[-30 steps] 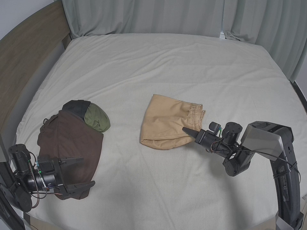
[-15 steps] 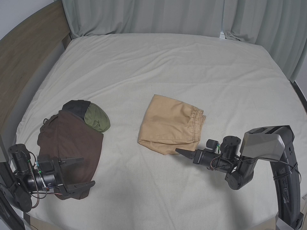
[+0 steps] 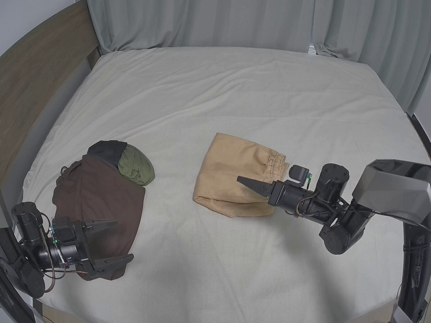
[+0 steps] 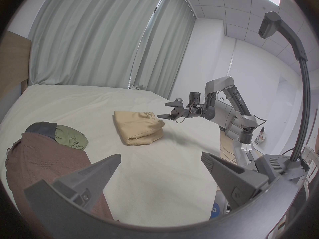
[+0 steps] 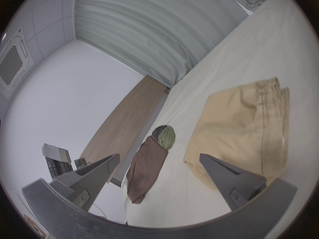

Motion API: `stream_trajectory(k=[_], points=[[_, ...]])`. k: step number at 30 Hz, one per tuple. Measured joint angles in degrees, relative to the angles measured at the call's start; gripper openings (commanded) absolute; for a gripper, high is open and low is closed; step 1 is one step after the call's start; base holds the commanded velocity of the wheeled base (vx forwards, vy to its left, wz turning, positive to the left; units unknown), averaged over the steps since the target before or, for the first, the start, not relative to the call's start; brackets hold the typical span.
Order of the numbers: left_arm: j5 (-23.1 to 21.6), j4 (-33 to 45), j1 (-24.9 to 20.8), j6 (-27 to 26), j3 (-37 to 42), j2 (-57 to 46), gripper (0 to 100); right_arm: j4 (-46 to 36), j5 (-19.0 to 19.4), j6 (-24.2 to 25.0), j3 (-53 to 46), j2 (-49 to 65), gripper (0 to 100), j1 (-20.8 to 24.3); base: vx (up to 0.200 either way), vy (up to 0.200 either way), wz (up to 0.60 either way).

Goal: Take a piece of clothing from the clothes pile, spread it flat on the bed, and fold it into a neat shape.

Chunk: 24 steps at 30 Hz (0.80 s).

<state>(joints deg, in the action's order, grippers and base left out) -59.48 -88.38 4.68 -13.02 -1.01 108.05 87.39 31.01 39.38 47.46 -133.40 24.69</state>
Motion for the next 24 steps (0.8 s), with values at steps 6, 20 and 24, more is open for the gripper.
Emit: stream_trajectory(k=[6, 20, 24], points=[[-0.02, 0.02, -0.05, 0.0, 0.0, 0.06, 100, -1.95, -0.06, 0.37, 7.0, -3.61, 100, -2.8, 0.0, 0.0, 0.0], [-0.11, 0.09, -0.44, 0.02, 0.0, 0.52, 100, -1.84, -0.34, 0.09, 12.85, -13.32, 100, -6.36, 0.0, 0.0, 0.0], [-0.3, 0.11, -0.88, 0.3, 0.0, 0.44, 100, -1.8, -0.37, -1.12, 11.11, -11.72, 100, -6.36, 0.0, 0.0, 0.0]])
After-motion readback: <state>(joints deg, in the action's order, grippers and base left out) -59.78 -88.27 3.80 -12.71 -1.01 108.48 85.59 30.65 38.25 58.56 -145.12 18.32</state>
